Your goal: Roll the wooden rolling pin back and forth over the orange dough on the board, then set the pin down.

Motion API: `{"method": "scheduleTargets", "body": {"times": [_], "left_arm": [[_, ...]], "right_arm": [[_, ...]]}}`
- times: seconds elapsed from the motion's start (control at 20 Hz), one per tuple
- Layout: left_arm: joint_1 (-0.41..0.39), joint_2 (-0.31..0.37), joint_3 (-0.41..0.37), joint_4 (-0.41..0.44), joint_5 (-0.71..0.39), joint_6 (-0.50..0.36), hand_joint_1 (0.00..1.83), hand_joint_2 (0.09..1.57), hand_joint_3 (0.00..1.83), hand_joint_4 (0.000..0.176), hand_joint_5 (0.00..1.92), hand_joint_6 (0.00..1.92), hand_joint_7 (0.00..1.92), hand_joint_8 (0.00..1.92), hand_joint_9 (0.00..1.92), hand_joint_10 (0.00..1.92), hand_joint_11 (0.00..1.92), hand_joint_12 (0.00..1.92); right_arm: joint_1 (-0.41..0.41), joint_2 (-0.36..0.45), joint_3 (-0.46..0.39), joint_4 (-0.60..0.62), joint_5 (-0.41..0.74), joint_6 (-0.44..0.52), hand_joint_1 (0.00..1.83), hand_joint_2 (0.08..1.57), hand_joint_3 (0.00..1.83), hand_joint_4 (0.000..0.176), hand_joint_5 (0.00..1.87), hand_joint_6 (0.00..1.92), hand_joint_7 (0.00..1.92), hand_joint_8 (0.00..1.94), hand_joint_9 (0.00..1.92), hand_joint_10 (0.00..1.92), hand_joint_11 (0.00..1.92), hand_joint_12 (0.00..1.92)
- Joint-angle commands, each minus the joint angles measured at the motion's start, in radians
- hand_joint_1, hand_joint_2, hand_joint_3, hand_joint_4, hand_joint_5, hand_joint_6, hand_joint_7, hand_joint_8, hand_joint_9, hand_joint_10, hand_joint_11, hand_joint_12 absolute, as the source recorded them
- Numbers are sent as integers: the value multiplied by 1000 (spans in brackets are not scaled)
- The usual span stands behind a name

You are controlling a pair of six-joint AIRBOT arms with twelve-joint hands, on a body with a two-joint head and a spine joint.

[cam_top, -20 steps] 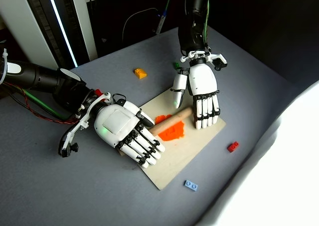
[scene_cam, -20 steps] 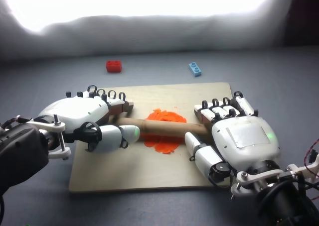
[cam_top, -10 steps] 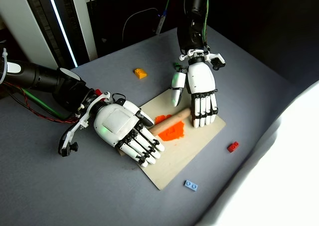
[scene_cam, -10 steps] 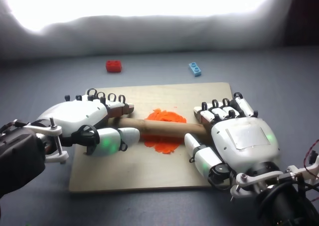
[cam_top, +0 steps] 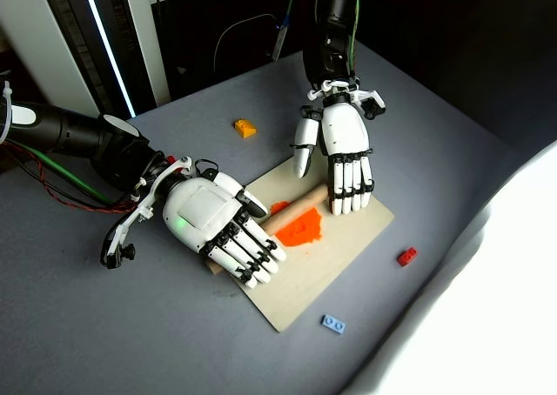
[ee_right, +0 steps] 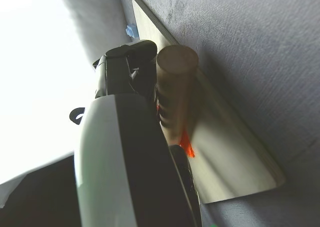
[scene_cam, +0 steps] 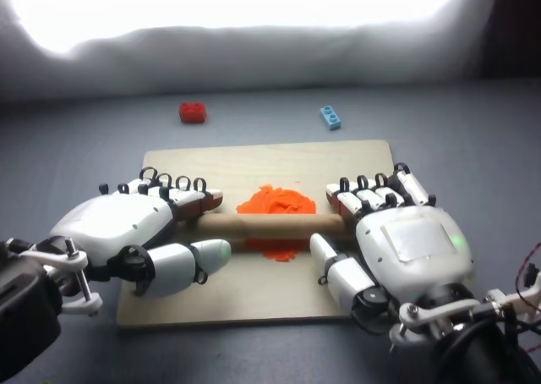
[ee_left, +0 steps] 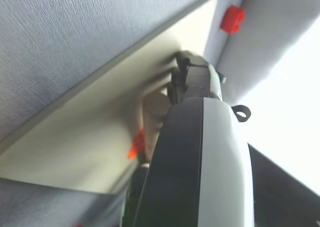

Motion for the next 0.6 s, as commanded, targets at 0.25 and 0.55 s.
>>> {"method": "scheduleTargets", "body": {"times": [0.25,0.55], "left_arm": [[27,1,-27,57,-127,-9,0,1404,0,0,244,1,299,0,260,0,0,398],[67,0,-50,67,-190,-14,0,1404,0,0,235,3,305,1,271,4,0,410]], "right_arm": [[-10,-1,-30,-48,-32,-11,0,1519,0,0,454,0,505,0,465,1,0,1023],[-11,-1,-34,-49,-36,-16,0,1518,0,0,477,7,535,7,496,12,0,1088]]}}
